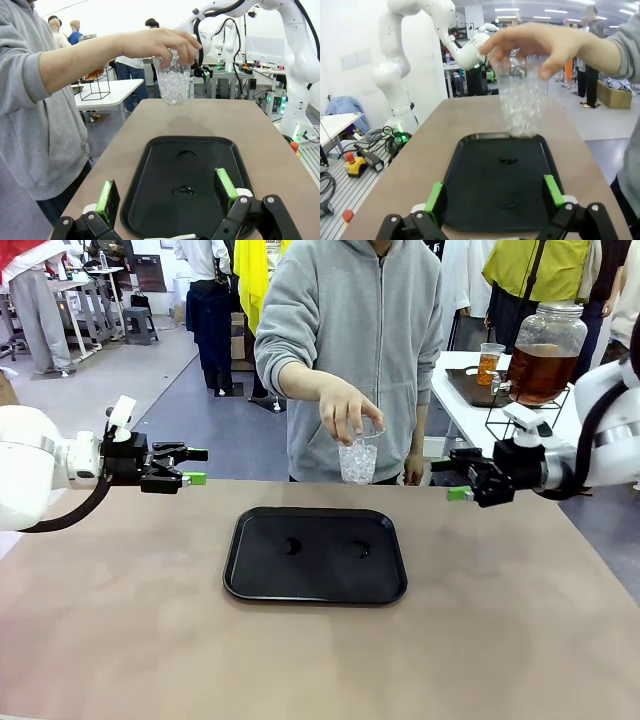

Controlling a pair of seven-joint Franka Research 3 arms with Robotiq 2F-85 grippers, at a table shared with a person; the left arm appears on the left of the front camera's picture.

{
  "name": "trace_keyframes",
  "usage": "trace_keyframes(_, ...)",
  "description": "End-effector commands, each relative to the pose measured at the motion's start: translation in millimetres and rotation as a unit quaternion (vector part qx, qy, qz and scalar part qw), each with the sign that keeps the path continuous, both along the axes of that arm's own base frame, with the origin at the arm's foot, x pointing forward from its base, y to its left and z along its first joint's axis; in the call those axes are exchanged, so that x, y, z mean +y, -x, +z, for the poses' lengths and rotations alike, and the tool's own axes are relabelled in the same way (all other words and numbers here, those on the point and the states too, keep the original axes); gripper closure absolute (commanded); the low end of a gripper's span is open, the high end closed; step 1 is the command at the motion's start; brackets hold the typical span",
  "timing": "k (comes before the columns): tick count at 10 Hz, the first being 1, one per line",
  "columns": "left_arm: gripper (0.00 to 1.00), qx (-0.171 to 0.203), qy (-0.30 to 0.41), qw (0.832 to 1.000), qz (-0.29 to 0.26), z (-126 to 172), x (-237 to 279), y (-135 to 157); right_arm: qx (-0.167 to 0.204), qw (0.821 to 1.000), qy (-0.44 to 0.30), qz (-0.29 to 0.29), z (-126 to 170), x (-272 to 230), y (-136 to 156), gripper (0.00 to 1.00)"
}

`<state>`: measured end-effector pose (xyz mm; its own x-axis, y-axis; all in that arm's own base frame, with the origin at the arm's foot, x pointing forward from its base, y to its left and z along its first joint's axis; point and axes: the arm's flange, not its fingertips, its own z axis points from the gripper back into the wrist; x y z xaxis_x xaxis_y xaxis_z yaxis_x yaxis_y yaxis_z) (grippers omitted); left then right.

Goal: Pour the drink into the iced cup.
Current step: Open the gripper to release the iced cup you were holding.

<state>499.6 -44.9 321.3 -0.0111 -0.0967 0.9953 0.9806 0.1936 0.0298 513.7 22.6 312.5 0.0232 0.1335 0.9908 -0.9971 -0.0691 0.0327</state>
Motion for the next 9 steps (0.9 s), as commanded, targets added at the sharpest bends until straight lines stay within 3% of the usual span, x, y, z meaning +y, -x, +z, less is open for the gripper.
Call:
trace_keyframes(1, 0.0, 0.001, 0.001, 1.0, -0.002, 2.5, -0.4, -0.2, -0.01, 1.0, -0.009, 0.008, -11.4, -9.7, 7.5, 0.0)
trace_keyframes(3, 0.0, 0.001, 0.001, 1.0, -0.002, 2.5, -0.4, -0.2, -0.022, 1.0, -0.022, 0.002, -18.5, -16.5, 10.0, 0.0)
trace_keyframes(4, 0.0, 0.001, 0.001, 1.0, -0.002, 2.5, -0.4, -0.2, 0.001, 1.0, -0.004, -0.003, -15.4, -13.6, 7.0, 0.0)
trace_keyframes(9, 0.0, 0.001, 0.001, 1.0, -0.002, 2.5, -0.4, -0.2, 0.001, 1.0, -0.004, -0.003, -15.4, -13.6, 7.0, 0.0)
